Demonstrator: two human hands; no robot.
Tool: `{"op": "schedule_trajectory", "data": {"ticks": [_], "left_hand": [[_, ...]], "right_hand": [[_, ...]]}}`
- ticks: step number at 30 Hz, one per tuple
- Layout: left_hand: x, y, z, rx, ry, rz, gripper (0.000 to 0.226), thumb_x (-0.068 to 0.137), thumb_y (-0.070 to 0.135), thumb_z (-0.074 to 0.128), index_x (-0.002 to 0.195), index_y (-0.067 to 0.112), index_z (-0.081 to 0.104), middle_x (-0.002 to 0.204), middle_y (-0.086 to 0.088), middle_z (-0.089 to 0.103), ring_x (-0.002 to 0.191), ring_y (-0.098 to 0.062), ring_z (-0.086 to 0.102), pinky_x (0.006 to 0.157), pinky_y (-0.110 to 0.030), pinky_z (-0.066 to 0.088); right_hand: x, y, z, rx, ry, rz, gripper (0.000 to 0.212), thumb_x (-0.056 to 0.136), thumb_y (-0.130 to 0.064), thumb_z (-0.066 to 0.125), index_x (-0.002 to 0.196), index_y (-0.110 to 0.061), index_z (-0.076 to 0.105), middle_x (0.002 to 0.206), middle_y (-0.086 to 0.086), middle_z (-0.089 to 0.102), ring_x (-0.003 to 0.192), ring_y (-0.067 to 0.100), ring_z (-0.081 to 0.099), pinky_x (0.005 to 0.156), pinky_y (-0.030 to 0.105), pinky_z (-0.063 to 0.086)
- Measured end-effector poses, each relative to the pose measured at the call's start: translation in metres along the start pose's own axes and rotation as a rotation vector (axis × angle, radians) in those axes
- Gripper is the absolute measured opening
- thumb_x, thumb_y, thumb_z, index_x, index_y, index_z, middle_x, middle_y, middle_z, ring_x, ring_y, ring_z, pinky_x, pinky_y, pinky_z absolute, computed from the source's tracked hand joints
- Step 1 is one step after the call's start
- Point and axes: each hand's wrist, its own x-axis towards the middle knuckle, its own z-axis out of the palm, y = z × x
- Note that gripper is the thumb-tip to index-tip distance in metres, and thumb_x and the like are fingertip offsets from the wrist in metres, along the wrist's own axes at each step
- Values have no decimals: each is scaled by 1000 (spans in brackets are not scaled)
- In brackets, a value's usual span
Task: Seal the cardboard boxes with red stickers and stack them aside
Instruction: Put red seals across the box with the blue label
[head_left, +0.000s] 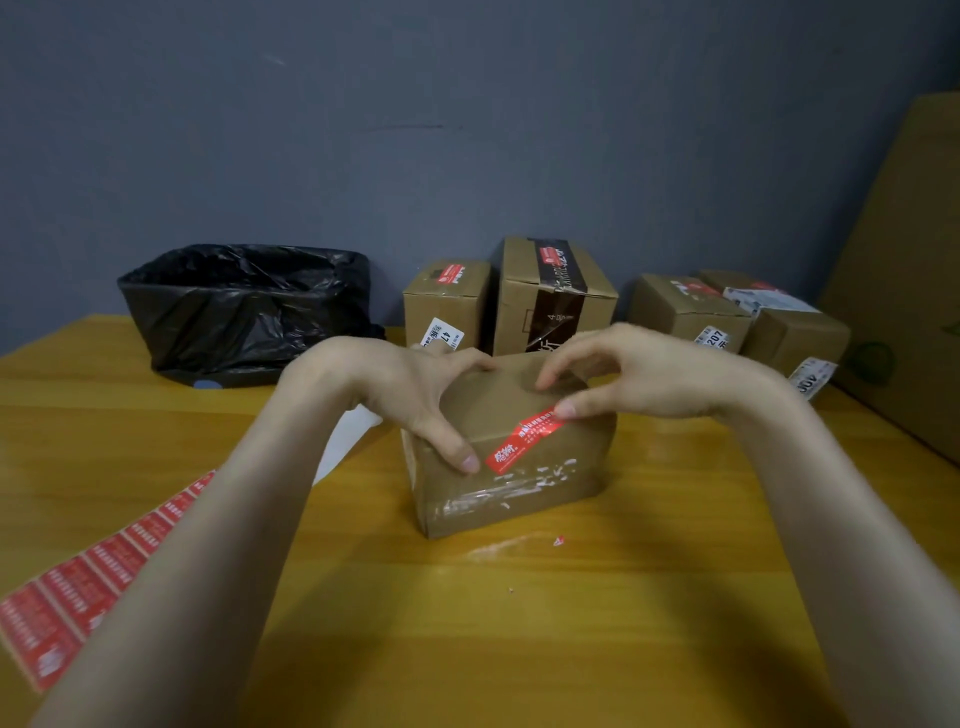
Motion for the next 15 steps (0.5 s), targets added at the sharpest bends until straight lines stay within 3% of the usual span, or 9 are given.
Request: {"op": "schedule_trajectory", "data": {"ticks": [2, 5, 15], "left_hand": [[0, 0, 0, 11, 1, -6, 105, 67, 48, 76, 144, 42, 7, 145, 7, 21, 133, -18, 28, 108, -38, 34], [0, 1, 0, 24, 4, -10, 104, 68, 48, 75, 145, 42, 6, 146, 6, 21, 133, -19, 26, 108, -38, 33], [2, 1, 1, 72, 16, -22, 105, 67, 51, 75, 144, 44, 4, 143, 4, 22, 133, -20, 25, 107, -40, 32]], "right_hand": [[0, 1, -1, 19, 117, -25, 9, 83, -21, 68, 90, -25, 71, 98, -13, 64, 91, 0, 58, 75, 12, 45], [5, 2, 4, 3, 127, -12, 10, 82, -18, 69, 79, -27, 69, 83, -17, 64, 81, -4, 56, 69, 9, 42], [6, -4, 11, 87, 200, 84, 17, 76, -16, 74, 66, -29, 68, 73, -15, 62, 76, 0, 54, 62, 14, 37]]}}
